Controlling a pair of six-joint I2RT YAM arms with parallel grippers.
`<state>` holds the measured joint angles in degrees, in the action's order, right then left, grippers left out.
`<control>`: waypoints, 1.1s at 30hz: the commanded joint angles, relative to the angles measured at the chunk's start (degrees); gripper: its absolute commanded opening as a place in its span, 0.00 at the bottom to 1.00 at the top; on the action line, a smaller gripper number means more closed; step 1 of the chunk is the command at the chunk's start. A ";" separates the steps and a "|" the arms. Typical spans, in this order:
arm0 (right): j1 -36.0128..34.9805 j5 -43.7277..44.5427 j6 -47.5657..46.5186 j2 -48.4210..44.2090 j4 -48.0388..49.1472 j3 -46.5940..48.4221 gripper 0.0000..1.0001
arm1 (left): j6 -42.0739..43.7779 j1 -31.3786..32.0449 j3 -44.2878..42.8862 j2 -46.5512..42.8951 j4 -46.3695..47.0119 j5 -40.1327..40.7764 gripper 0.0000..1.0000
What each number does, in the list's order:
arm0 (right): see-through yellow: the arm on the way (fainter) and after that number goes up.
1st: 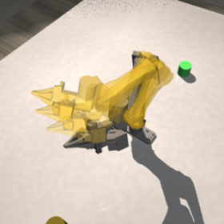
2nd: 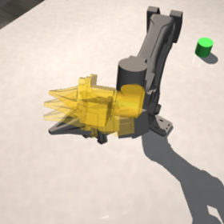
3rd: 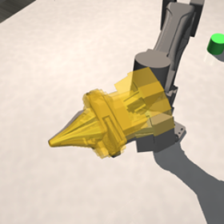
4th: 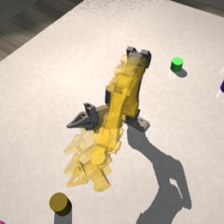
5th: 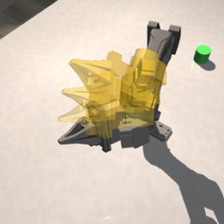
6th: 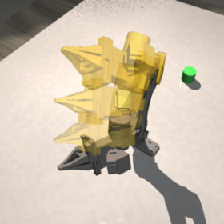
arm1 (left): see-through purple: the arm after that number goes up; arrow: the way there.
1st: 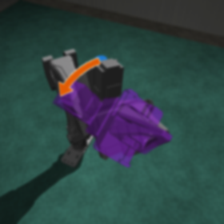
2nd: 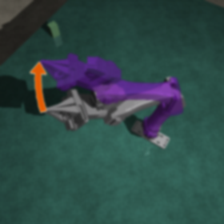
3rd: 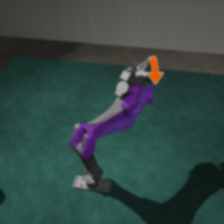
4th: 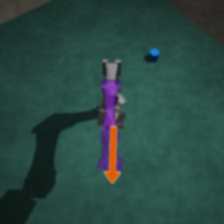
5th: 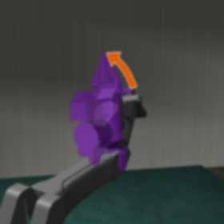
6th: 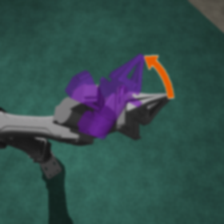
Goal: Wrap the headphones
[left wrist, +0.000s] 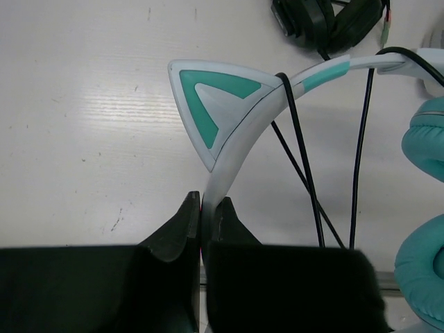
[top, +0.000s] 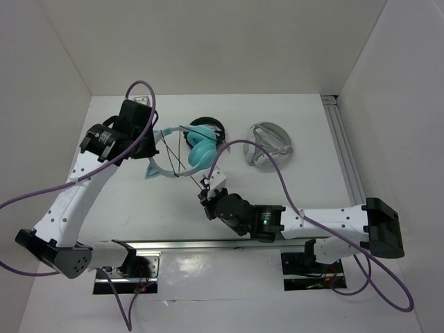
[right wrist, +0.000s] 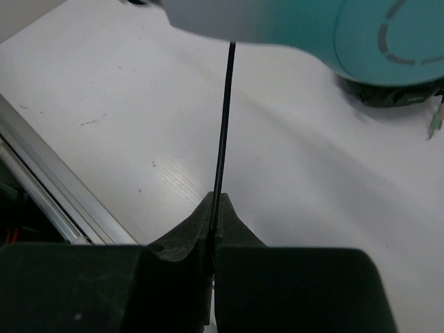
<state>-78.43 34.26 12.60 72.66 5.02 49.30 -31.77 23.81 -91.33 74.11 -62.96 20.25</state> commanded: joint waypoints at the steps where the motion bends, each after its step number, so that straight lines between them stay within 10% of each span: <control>1: -0.49 2.13 0.32 -1.02 5.32 -5.41 0.00 | 3.46 -3.07 -3.68 -0.98 6.53 -3.70 0.00; 16: 7.58 14.26 -9.69 -20.36 4.91 -11.94 0.00 | 9.36 -6.76 -1.31 -7.22 3.11 -23.40 0.00; 26: 29.72 -6.20 -12.25 -18.44 7.21 -9.41 0.00 | 11.29 -6.59 5.88 -15.74 3.19 -32.82 0.00; 33: 43.80 -21.16 -10.58 -4.82 0.35 10.45 0.00 | 9.71 -4.04 16.96 -18.91 5.13 -27.55 0.00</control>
<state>-36.95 20.84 1.87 64.82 6.24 51.42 -20.91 19.40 -76.75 56.45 -62.48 -6.98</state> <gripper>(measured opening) 0.016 0.112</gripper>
